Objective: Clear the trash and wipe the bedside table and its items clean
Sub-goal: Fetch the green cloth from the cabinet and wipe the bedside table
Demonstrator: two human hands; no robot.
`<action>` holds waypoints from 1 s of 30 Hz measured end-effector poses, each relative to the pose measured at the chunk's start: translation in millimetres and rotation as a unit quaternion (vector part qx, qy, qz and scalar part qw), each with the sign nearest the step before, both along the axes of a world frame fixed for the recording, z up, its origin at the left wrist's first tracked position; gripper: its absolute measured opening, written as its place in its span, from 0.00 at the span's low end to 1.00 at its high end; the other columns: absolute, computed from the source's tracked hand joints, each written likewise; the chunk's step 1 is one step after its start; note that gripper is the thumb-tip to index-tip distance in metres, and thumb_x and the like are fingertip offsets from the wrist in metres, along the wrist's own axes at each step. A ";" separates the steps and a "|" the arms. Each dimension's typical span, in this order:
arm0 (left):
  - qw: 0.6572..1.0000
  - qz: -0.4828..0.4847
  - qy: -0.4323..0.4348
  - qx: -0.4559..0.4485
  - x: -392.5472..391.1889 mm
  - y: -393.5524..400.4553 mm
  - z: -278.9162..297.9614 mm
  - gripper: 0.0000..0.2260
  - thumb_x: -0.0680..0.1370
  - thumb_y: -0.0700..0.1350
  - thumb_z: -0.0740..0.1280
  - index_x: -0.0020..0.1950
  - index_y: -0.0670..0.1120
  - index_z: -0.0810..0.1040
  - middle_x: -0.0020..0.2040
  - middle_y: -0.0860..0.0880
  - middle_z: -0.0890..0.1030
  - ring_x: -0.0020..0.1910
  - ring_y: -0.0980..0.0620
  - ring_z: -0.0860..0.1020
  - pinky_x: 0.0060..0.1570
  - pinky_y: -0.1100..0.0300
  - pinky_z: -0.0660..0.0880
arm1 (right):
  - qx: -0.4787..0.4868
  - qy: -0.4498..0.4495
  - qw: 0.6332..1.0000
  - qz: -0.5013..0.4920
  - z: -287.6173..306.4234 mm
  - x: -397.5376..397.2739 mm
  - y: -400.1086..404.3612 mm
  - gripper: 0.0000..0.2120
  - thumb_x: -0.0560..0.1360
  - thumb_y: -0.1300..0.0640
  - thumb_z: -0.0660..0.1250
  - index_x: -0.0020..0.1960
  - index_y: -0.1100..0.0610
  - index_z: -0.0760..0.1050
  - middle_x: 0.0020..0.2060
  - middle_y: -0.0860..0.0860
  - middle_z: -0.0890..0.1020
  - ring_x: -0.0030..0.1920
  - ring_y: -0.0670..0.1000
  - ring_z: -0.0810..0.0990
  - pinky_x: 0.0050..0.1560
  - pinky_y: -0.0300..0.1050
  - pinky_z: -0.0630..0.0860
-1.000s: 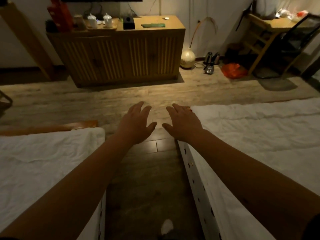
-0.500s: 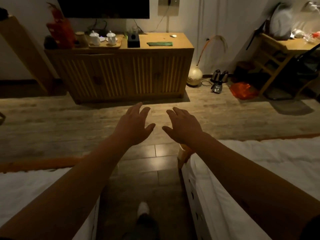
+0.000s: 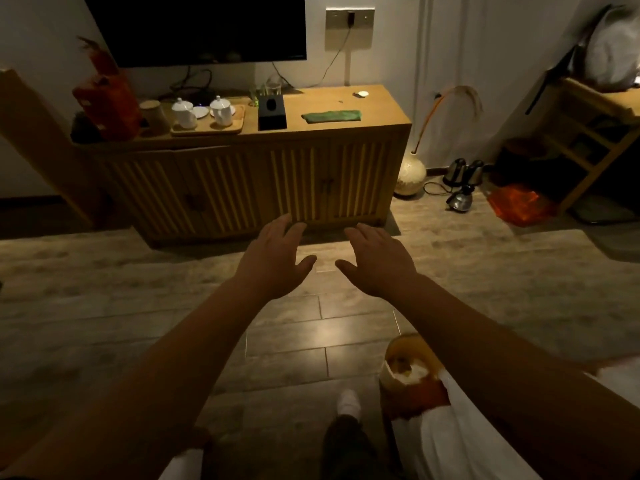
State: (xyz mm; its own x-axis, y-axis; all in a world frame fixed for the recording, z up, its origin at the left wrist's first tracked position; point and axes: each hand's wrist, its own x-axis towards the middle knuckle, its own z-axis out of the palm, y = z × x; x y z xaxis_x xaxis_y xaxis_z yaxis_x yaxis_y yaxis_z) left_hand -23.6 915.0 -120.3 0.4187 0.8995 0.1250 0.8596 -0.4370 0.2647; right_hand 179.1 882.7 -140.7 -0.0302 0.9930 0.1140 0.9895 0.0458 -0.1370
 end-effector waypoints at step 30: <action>0.996 -0.016 0.059 -0.066 115.9 649.6 -30.2 0.31 0.76 0.60 0.64 0.75 0.53 0.58 0.78 0.47 0.56 0.76 0.45 0.57 0.68 0.44 0.66 | -0.111 0.012 0.992 -0.062 -21.6 115.8 635.7 0.33 0.75 0.40 0.63 0.75 0.50 0.57 0.74 0.52 0.64 0.71 0.57 0.65 0.63 0.56 0.71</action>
State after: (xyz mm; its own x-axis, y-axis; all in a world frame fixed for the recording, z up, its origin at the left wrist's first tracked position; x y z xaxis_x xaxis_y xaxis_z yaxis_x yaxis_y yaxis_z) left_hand 92.3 1564.6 -150.5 0.4528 0.8904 -0.0458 0.8740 -0.4331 0.2204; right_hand 294.9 1518.4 -162.3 0.0933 0.9896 -0.1092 0.9820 -0.1096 -0.1541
